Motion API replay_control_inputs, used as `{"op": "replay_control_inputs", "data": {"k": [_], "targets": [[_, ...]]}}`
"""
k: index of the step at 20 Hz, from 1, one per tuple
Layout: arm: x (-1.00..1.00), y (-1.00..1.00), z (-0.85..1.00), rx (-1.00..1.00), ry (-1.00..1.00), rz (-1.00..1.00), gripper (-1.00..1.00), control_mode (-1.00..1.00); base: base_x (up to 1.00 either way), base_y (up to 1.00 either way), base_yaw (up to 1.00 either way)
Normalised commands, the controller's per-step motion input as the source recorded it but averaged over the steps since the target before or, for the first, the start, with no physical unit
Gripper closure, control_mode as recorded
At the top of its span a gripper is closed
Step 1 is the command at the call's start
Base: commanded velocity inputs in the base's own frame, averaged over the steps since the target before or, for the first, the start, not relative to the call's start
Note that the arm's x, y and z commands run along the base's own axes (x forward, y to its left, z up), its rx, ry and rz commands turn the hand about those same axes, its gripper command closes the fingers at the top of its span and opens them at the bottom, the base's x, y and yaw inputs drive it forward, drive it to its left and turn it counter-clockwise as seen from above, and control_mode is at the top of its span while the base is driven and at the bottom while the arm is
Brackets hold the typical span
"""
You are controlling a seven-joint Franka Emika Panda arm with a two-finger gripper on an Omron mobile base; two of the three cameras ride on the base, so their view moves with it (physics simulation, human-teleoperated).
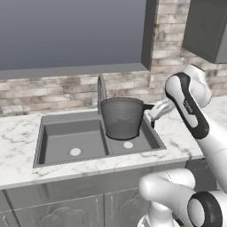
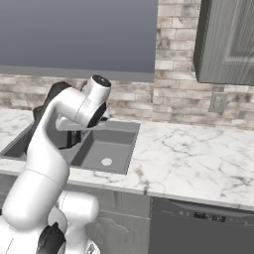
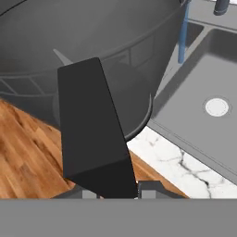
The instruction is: Turn on the sink faucet and place the jug under the water for a few seconds to fill it up.
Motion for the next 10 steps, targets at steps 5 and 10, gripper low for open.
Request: {"op": "replay_control_inputs", "data": {"k": [5,10], "targets": [[0.25,-0.66,-0.04,0.00,0.00,0.19,1.00,-1.00,0.00,0.00,0.00],[0.46,-0.49,-0.21,0.00,0.00,0.18,1.00,-1.00,0.00,0.00,0.00]]}}
